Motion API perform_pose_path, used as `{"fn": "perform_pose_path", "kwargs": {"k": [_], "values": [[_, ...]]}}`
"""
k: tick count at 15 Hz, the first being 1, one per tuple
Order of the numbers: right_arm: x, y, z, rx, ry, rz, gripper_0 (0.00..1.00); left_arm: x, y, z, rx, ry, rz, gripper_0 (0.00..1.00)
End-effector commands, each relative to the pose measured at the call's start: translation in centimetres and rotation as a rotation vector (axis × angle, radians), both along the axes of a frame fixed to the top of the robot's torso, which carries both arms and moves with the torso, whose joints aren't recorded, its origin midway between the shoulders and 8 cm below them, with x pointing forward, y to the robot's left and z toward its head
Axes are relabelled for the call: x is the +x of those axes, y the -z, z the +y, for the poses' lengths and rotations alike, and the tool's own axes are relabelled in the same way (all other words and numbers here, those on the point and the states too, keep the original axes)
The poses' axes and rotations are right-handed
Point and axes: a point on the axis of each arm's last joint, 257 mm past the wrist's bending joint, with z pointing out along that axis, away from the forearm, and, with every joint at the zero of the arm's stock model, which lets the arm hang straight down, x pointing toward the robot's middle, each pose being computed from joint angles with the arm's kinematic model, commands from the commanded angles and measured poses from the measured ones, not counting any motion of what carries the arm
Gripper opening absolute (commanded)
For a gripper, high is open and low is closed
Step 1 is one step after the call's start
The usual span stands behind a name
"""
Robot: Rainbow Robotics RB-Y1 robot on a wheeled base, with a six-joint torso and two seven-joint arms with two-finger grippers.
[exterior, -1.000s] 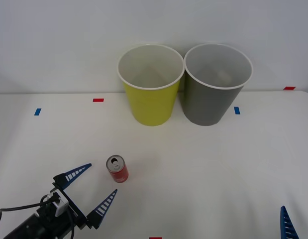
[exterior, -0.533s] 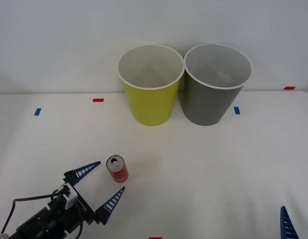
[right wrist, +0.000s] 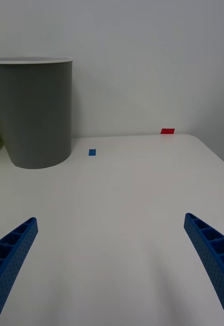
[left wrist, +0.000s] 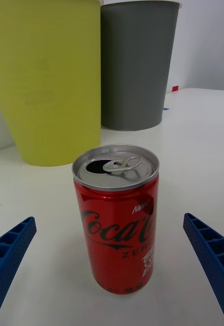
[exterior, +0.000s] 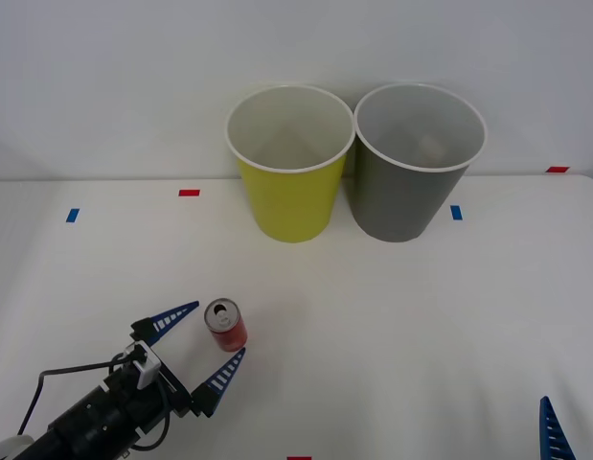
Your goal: Put cans in the gray bin and PET bottles in the light green bin.
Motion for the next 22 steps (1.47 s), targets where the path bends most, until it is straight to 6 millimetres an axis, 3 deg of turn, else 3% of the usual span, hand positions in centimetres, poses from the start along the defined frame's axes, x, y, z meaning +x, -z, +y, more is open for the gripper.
{"fn": "perform_pose_path", "kwargs": {"k": [1, 6, 11, 12, 13, 14, 15, 22], "values": [[0.0, 0.0, 0.0, 0.000, 0.000, 0.000, 1.00, 1.1, -0.5, -0.6, -0.019, -0.008, -0.006, 1.00], [0.0, 0.0, 0.0, 0.000, 0.000, 0.000, 1.00, 1.6, -0.9, -2.5, -0.054, -0.006, -0.001, 1.00], [0.0, 0.0, 0.0, 0.000, 0.000, 0.000, 1.00, 1.7, -0.9, -2.9, -0.052, -0.002, -0.004, 1.00], [0.0, 0.0, 0.0, 0.000, 0.000, 0.000, 1.00, 1.7, -0.9, -2.9, -0.049, -0.001, -0.004, 0.85], [0.0, 0.0, 0.0, 0.000, 0.000, 0.000, 1.00, 1.7, -0.9, -2.9, -0.048, 0.001, -0.006, 0.40], [0.0, 0.0, 0.0, 0.000, 0.000, 0.000, 1.00, 1.6, -0.9, -3.0, -0.044, 0.004, -0.009, 0.05], [0.0, 0.0, 0.0, 0.000, 0.000, 0.000, 1.00, 1.6, -0.9, -3.0, -0.041, 0.006, -0.011, 0.01], [0.0, 0.0, 0.0, 0.000, 0.000, 0.000, 1.00, 1.2, -0.7, -3.0, -0.023, 0.018, -0.016, 0.00]]}}
